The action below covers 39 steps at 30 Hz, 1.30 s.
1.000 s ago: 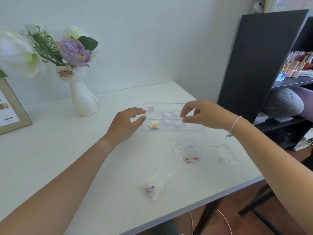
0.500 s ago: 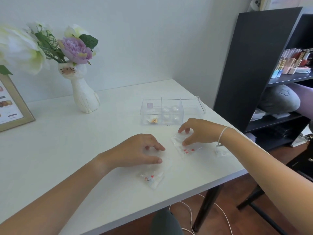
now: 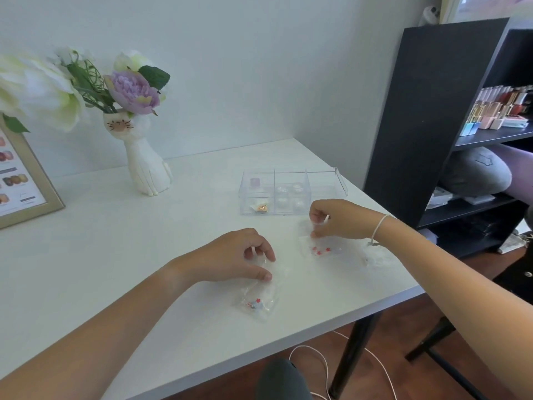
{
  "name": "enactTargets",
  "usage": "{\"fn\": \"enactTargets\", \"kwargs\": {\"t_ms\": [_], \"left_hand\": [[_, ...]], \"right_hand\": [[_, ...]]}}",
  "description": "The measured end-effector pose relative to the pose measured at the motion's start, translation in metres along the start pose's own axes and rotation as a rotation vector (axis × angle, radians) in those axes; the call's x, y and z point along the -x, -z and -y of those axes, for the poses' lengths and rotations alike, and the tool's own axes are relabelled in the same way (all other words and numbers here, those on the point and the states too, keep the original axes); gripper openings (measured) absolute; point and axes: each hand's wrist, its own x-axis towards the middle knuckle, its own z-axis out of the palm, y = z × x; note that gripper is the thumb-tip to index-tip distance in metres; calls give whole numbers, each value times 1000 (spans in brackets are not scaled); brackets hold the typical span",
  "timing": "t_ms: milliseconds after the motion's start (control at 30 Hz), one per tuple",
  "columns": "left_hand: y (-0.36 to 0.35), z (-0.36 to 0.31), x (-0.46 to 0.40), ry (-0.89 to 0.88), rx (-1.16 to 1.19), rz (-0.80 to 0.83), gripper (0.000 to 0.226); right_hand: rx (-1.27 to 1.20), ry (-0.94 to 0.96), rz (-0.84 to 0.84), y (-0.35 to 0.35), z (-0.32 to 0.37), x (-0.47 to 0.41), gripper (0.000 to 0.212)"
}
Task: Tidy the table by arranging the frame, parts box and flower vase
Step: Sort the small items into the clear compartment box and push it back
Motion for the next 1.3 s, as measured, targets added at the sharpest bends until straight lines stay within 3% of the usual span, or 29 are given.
{"fn": "enactTargets", "kwargs": {"t_ms": [167, 567, 800, 900, 967, 1300], "left_hand": [[1, 1, -6, 25, 185, -62, 21], [10, -8, -28, -6, 558, -197, 12], [16, -11, -38, -23, 597, -284, 16], [18, -13, -41, -34, 611, -301, 15], [18, -14, -43, -42, 609, -307, 15], [16, -23, -55, -58, 624, -311, 14]], "right_hand": [[-236, -25, -123, 23, 1, 1, 24], [-359, -193, -403, 83, -16, -24, 24], [-457, -270, -299, 101, -12, -38, 9], [-528, -273, -245, 104, -13, -39, 17], [-476, -267, -240, 104, -16, -39, 24], [-231, -331, -260, 90, -17, -60, 11]]}}
